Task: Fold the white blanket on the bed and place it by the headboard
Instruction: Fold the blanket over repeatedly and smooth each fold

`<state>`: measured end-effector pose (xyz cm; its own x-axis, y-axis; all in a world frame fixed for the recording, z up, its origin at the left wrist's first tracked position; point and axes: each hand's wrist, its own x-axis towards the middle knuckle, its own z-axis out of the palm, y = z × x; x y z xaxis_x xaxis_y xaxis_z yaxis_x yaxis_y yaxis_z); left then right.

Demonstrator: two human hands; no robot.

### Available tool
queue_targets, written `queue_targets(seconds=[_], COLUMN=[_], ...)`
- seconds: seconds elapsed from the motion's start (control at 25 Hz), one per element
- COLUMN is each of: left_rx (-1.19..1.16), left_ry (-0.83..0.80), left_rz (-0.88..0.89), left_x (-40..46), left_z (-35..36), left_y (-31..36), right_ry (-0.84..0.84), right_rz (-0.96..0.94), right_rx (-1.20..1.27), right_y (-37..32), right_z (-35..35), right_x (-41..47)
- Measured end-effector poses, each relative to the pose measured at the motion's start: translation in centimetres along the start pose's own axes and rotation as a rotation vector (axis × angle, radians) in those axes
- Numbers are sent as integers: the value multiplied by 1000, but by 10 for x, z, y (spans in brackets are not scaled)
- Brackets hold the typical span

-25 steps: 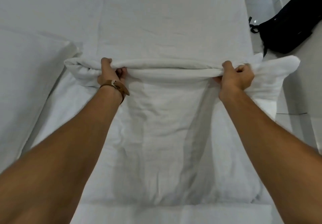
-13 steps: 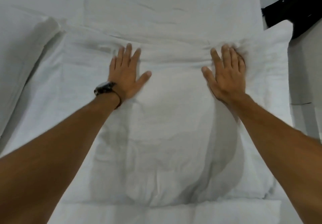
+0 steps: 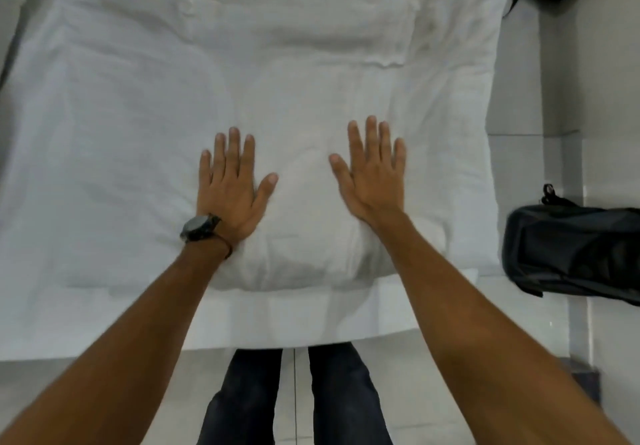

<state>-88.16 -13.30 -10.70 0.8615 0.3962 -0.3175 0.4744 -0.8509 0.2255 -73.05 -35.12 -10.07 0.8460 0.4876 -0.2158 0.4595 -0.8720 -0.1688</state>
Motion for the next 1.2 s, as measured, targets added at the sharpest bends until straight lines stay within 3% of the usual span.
queue_targets(seconds=[0.2,0.4,0.6,0.76,0.84,0.96,1.08,1.2], left_rx=[10,6,56,17,5,47,93,125], left_ry=[-13,-18,33,57,60,40,46,62], left_rz=[-156,-264,-328,-479,-258,229,307,216], left_x=[-107,-159,-148,-123,-113,-92,-57,-30], left_z=[23,35,25,9,13,33,32,20], left_y=[-16,-10,-40,-72,-50,7,21,-15], right_ry=[4,43,93,164,121,18,84,192], right_rz=[-12,62,112,271,137,-299,-326,-218], right_rx=[-46,-43,-93,-98,0,55,13,-48], right_y=[28,18,51,43,1,-66,-68,-22], right_z=[8,15,13,8,12,20,24,21], right_x=[-85,-140,-159,-140,-129,-110,-66,-30])
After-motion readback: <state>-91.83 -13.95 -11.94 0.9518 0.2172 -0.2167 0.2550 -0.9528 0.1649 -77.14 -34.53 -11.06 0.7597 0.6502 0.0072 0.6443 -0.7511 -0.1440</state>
